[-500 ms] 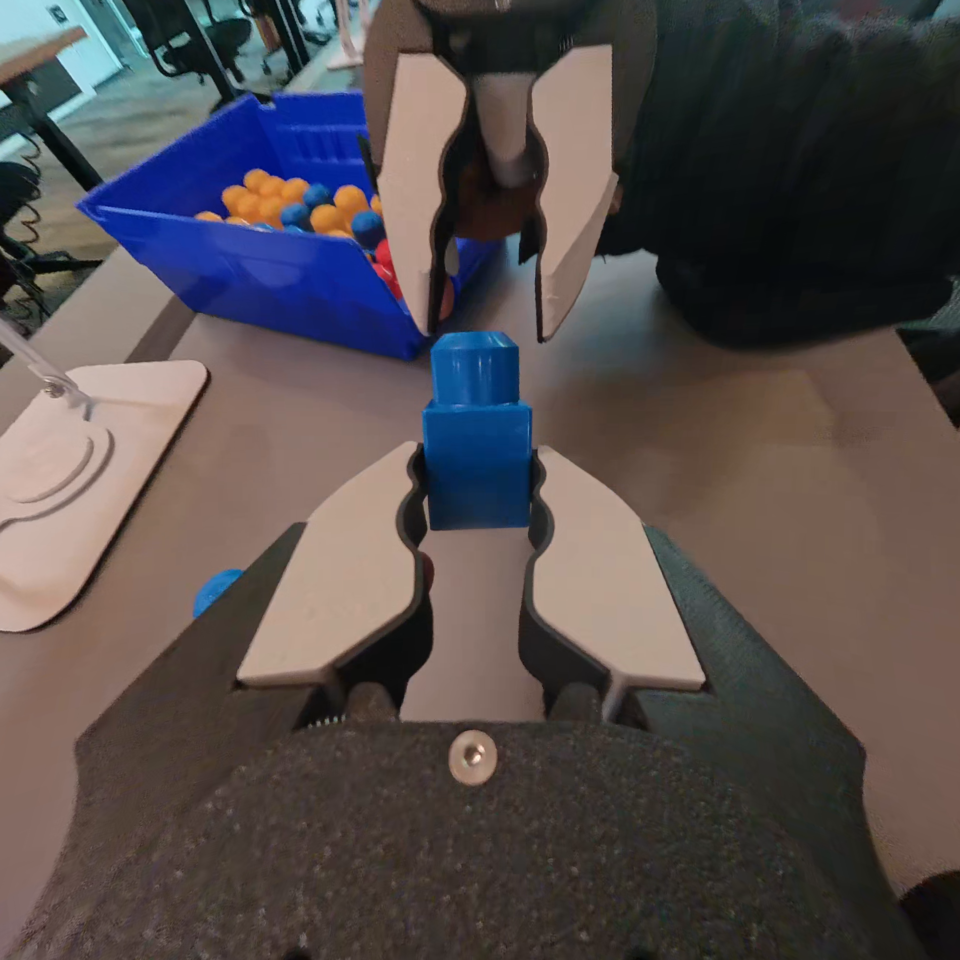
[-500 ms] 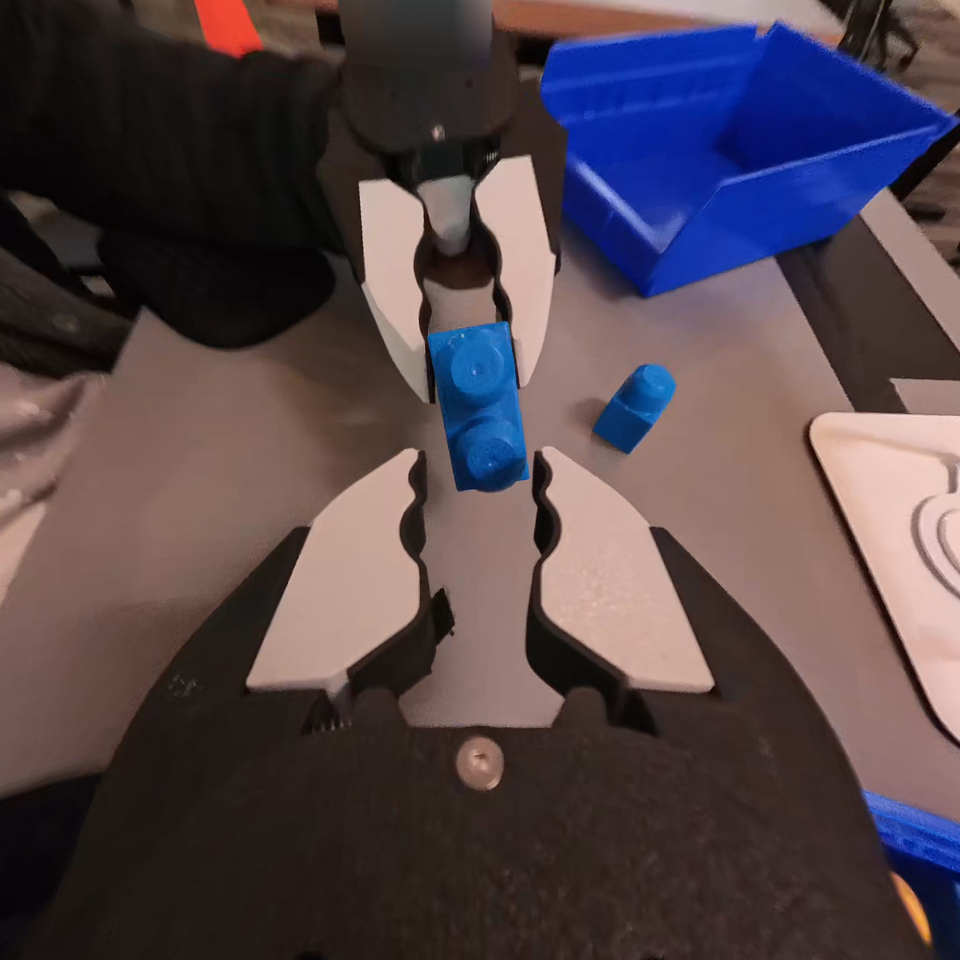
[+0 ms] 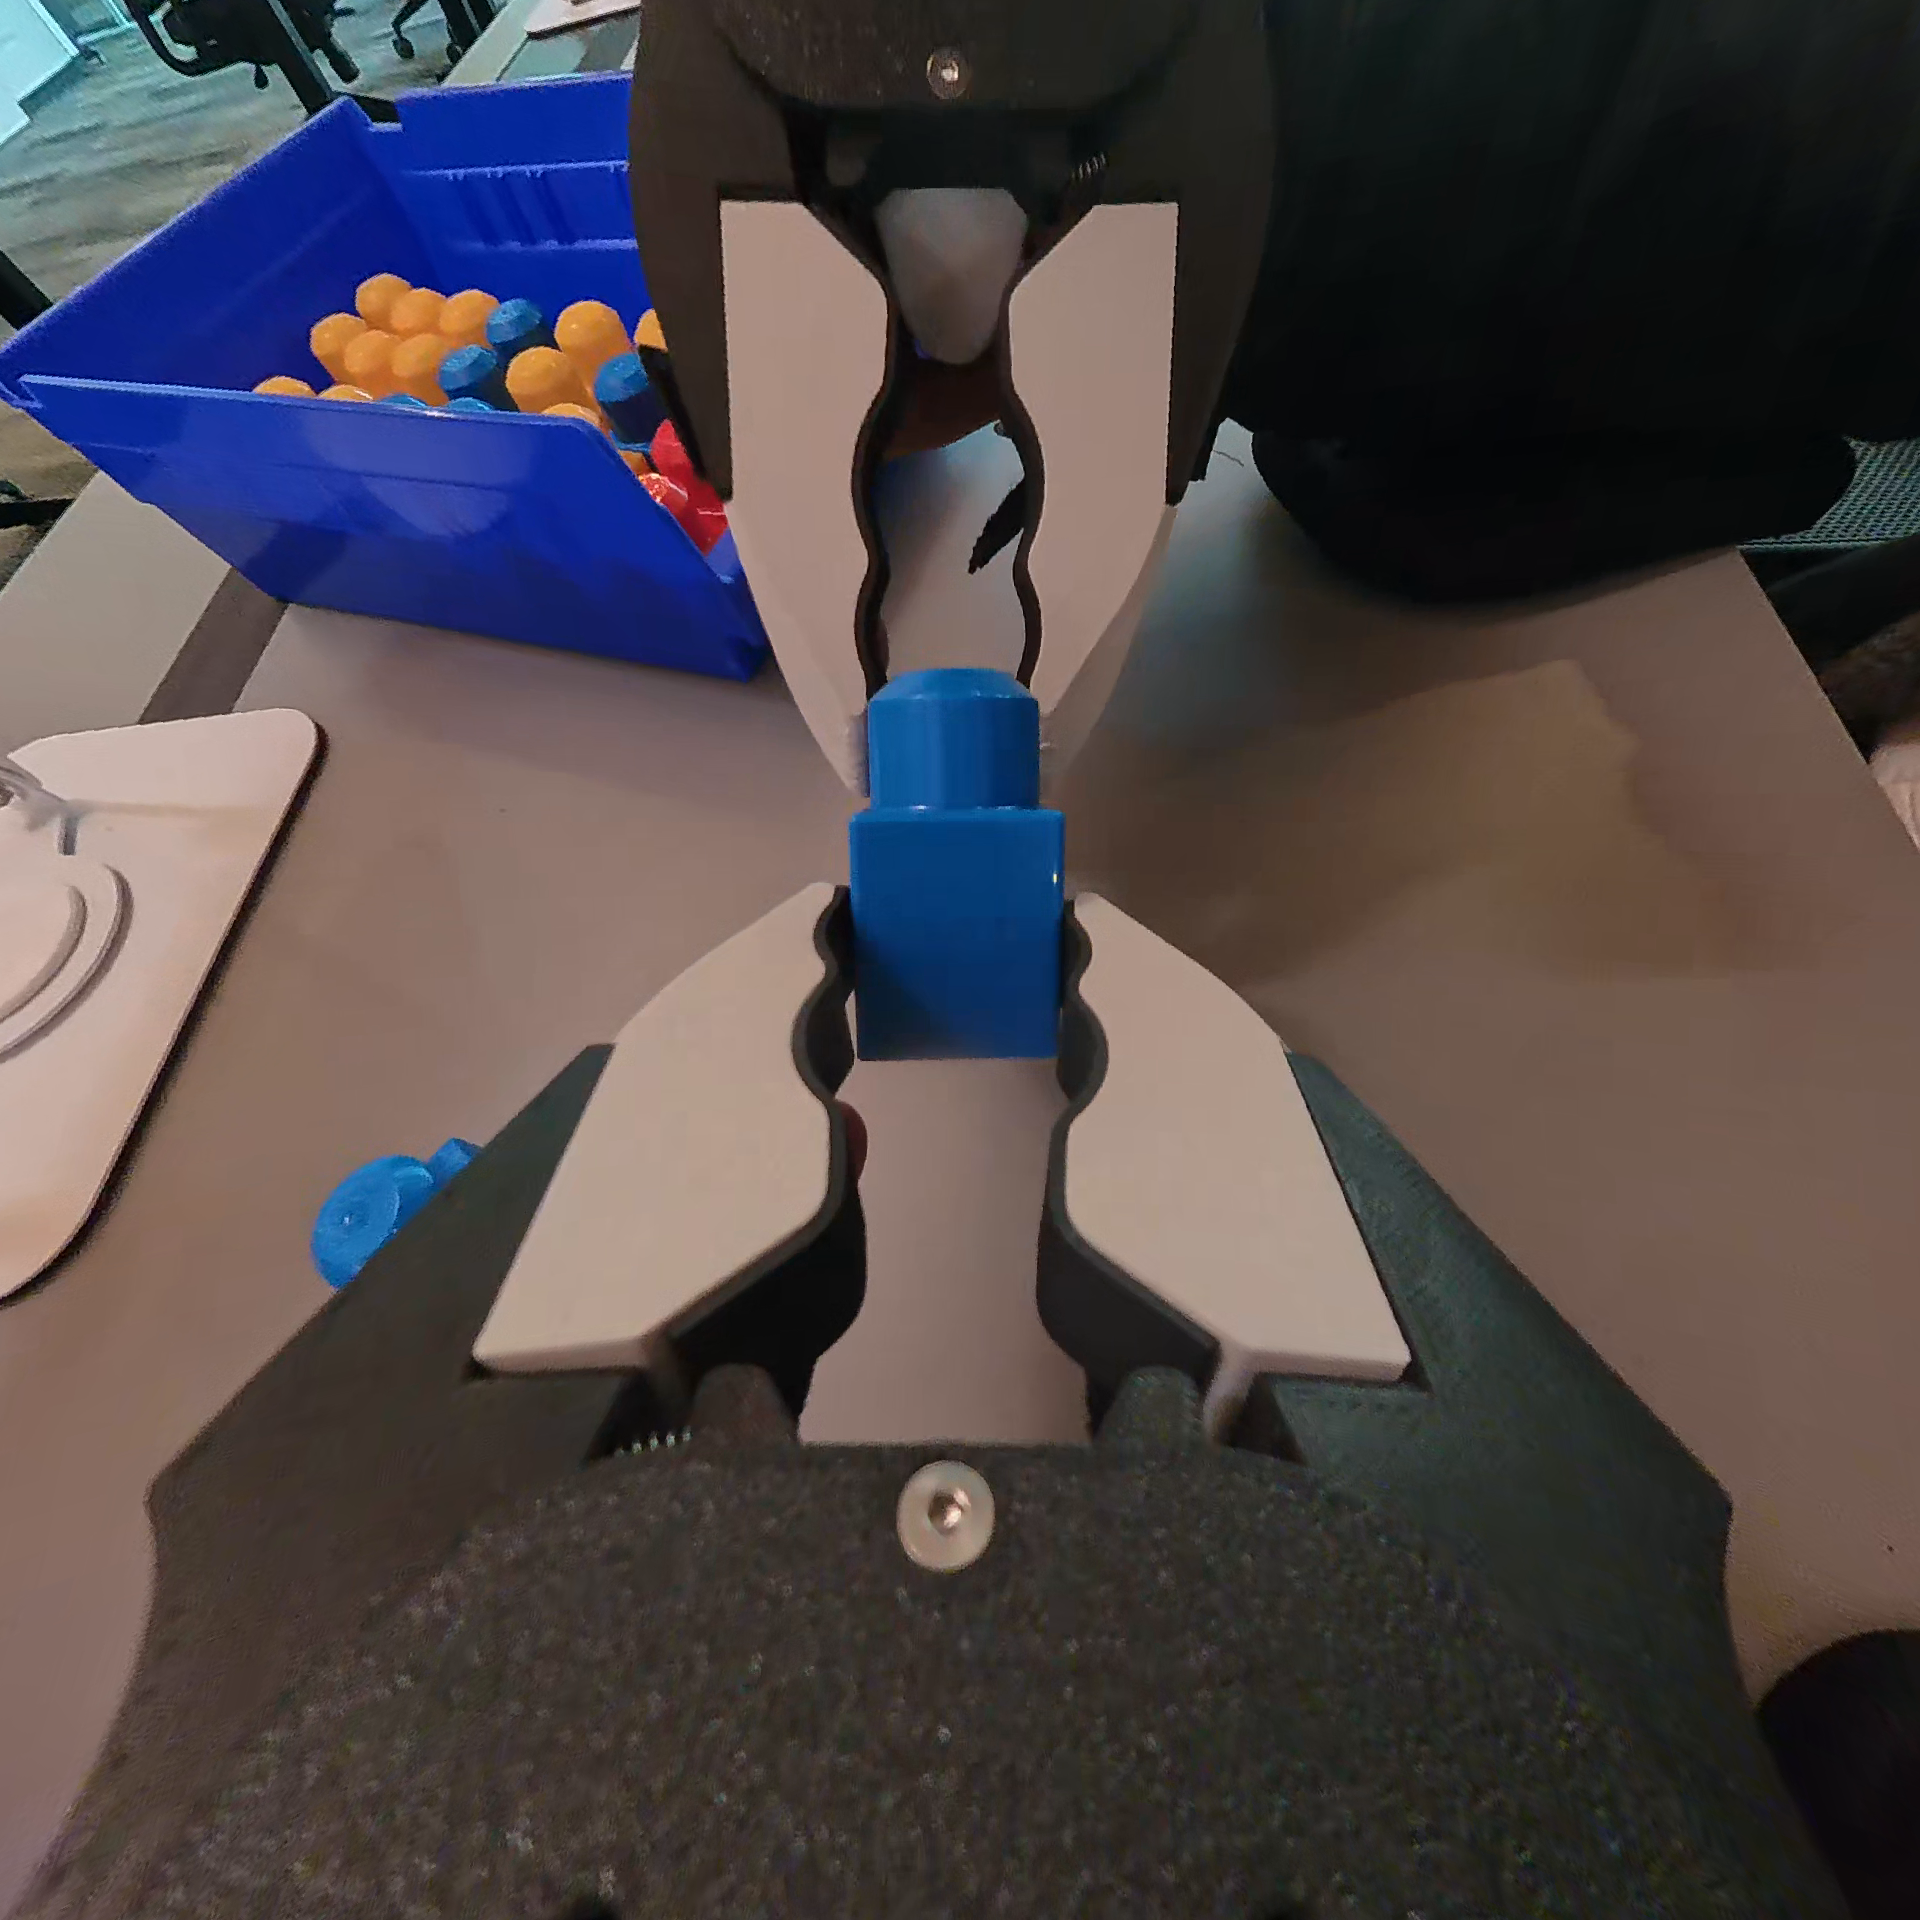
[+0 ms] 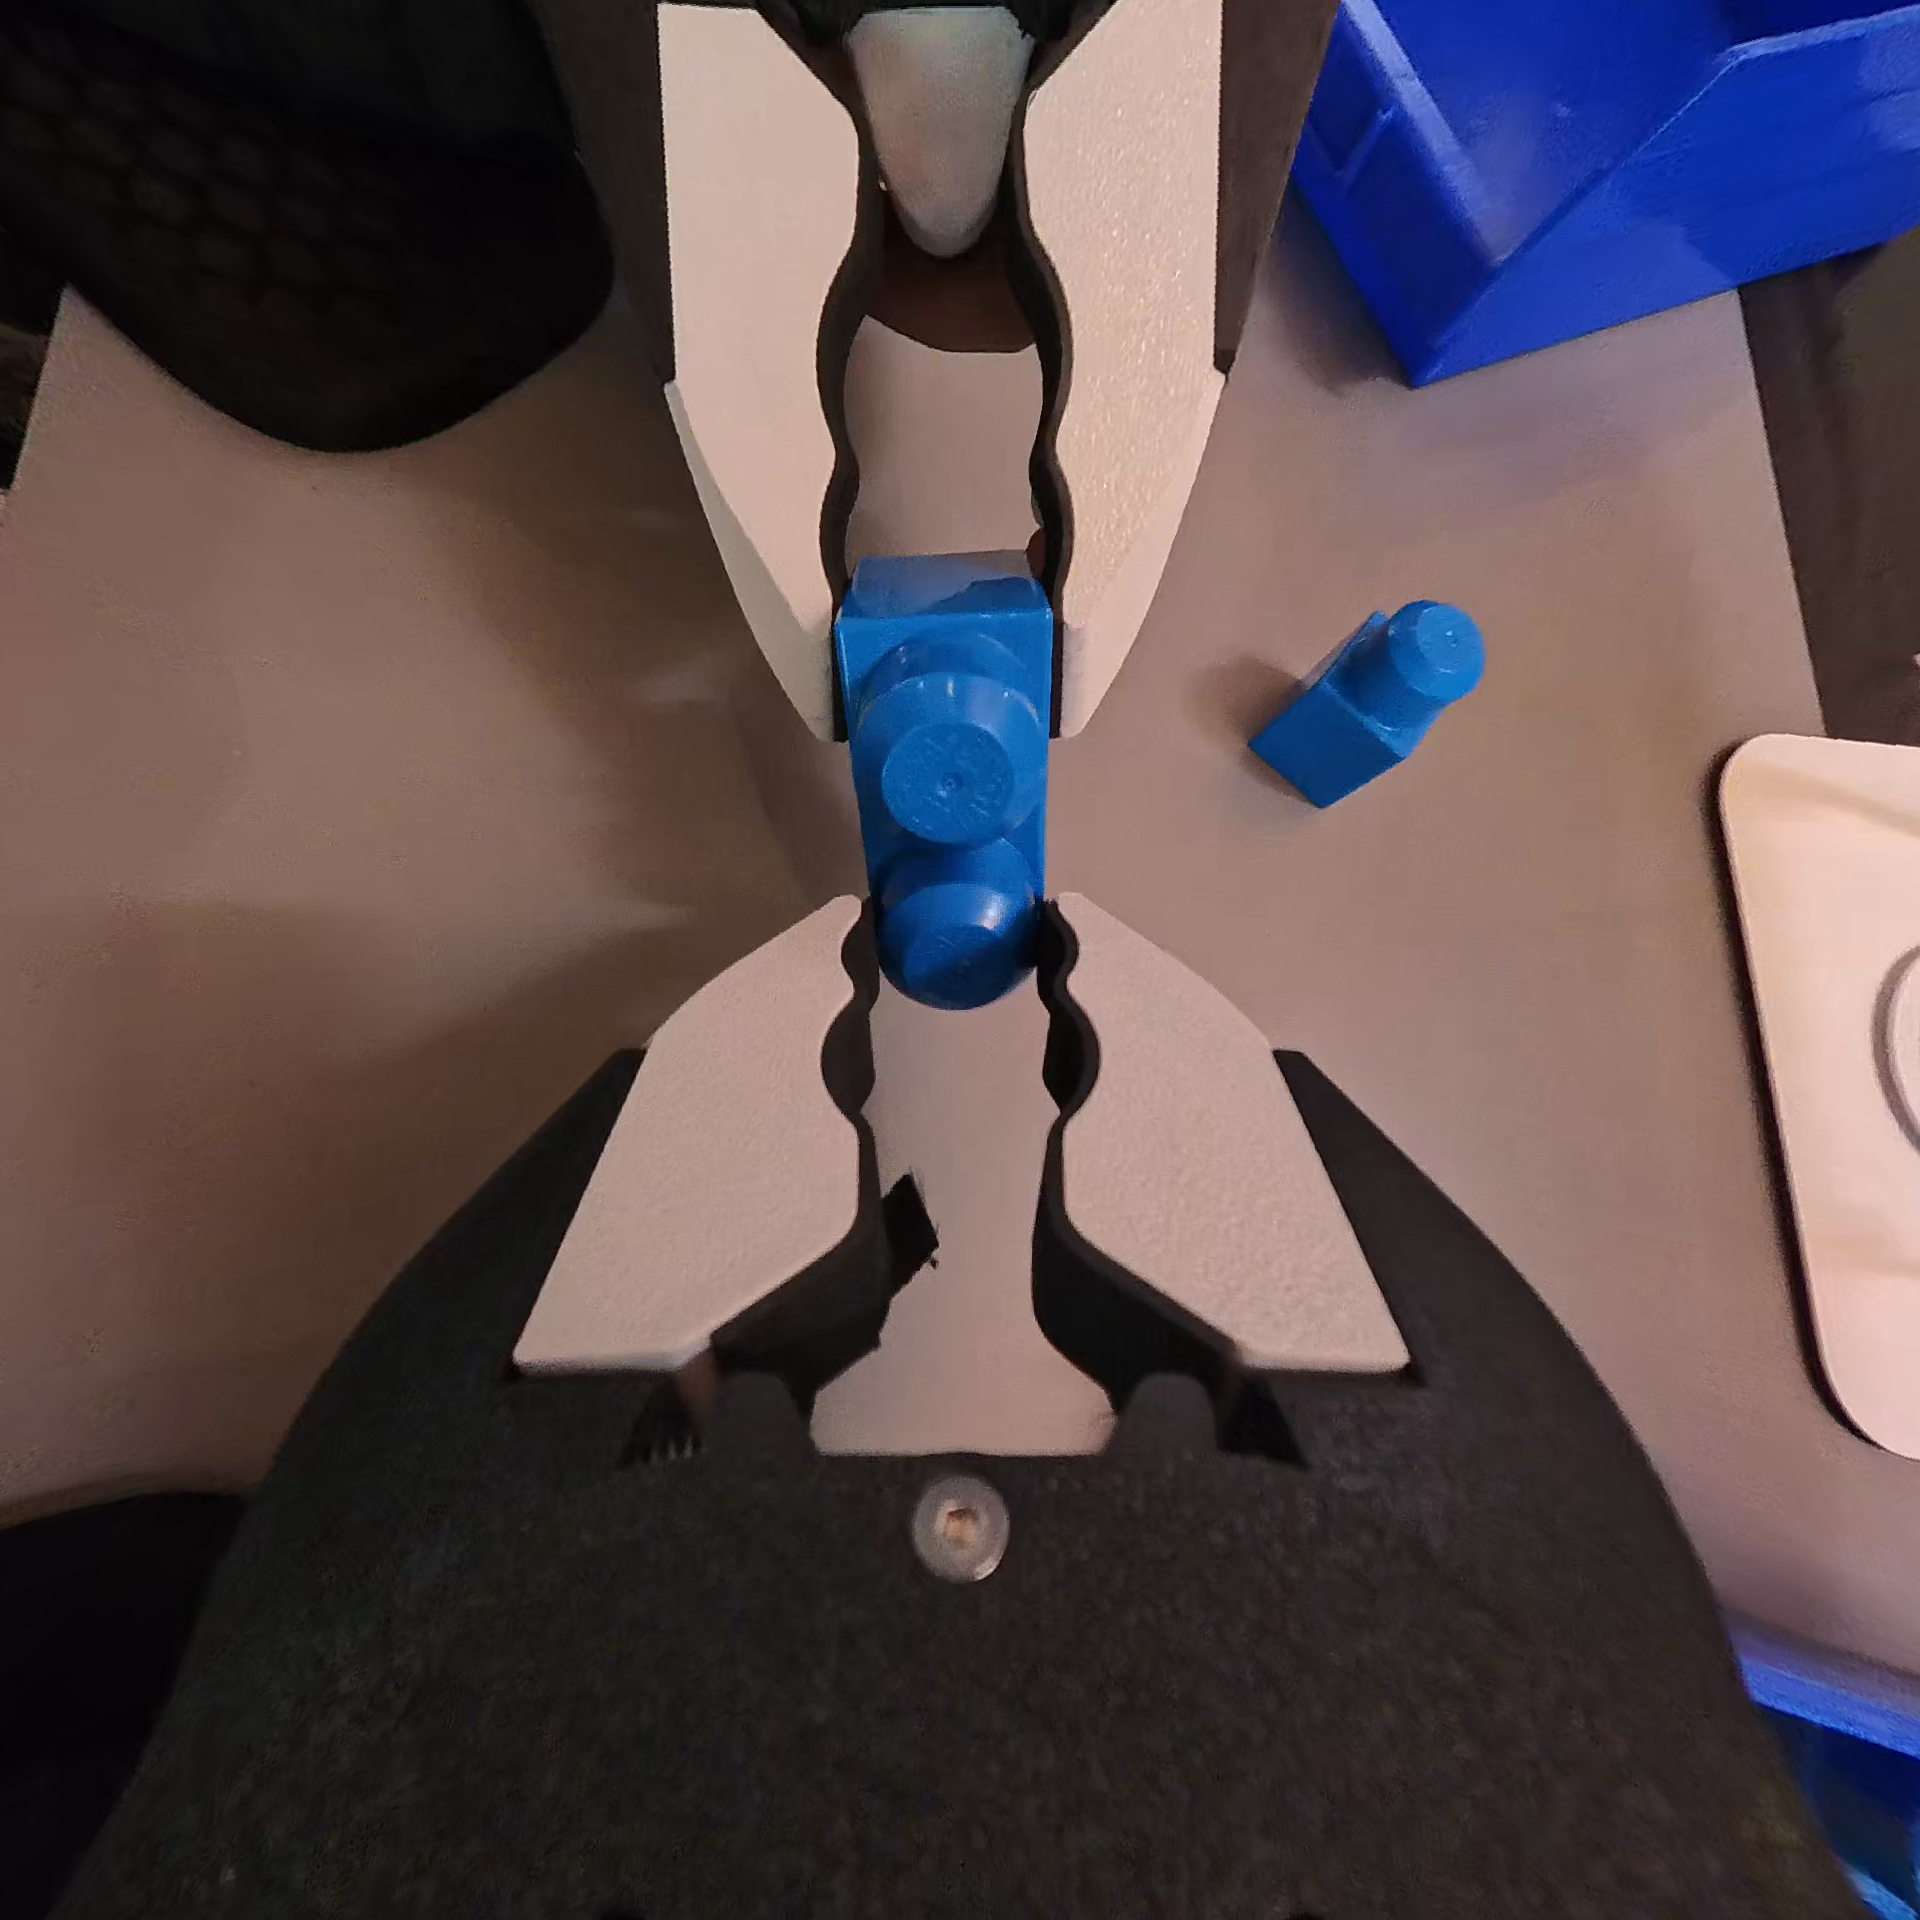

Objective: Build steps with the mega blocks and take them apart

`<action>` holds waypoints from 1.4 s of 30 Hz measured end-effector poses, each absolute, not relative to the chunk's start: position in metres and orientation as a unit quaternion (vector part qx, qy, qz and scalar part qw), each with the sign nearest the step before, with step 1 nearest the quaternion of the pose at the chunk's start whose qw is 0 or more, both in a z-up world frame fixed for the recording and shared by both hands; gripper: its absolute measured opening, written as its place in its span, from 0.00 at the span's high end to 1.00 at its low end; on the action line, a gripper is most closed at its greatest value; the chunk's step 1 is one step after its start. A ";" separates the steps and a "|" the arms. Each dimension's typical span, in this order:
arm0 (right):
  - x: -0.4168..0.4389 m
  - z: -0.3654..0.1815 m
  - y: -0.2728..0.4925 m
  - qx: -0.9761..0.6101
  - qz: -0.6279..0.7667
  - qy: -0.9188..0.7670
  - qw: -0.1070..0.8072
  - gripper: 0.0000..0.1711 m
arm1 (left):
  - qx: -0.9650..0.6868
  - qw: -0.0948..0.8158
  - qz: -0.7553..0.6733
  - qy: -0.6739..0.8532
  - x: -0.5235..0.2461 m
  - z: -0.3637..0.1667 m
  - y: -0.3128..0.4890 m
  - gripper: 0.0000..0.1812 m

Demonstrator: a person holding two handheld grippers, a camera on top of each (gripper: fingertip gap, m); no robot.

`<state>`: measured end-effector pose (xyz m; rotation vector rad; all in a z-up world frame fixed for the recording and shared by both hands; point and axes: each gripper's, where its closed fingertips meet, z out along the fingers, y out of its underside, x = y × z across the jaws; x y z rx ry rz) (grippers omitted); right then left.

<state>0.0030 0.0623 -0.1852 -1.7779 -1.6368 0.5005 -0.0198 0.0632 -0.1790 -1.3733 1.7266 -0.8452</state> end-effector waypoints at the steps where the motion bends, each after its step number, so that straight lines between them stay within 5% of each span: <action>1: 0.003 -0.185 0.062 -0.681 0.192 -0.625 0.329 0.83 | -0.538 0.379 -0.331 0.677 -0.020 -0.179 0.063 0.80; 7: 0.005 -0.179 0.066 -0.688 0.197 -0.612 0.337 0.83 | -0.523 0.414 -0.335 0.666 -0.018 -0.171 0.067 0.80; 13: 0.035 -0.141 0.090 -0.705 0.171 -0.561 0.399 0.83 | -0.522 0.540 -0.354 0.557 -0.026 -0.122 0.102 0.75; 22: 0.120 -0.047 0.130 -0.735 0.050 -0.476 0.481 0.83 | -0.527 0.719 -0.309 0.331 -0.082 -0.063 0.162 0.88; 24: 0.143 -0.029 0.138 -0.750 0.012 -0.456 0.479 0.83 | -0.539 0.735 -0.292 0.291 -0.094 -0.060 0.171 0.99; 28: 0.189 -0.004 0.156 -0.787 -0.046 -0.415 0.453 0.83 | -0.590 0.713 -0.282 0.254 -0.104 -0.068 0.186 1.00; 42: 0.355 -0.112 0.215 -0.971 -0.075 -0.030 0.224 0.83 | -0.636 0.684 -0.252 0.253 -0.100 -0.090 0.195 1.00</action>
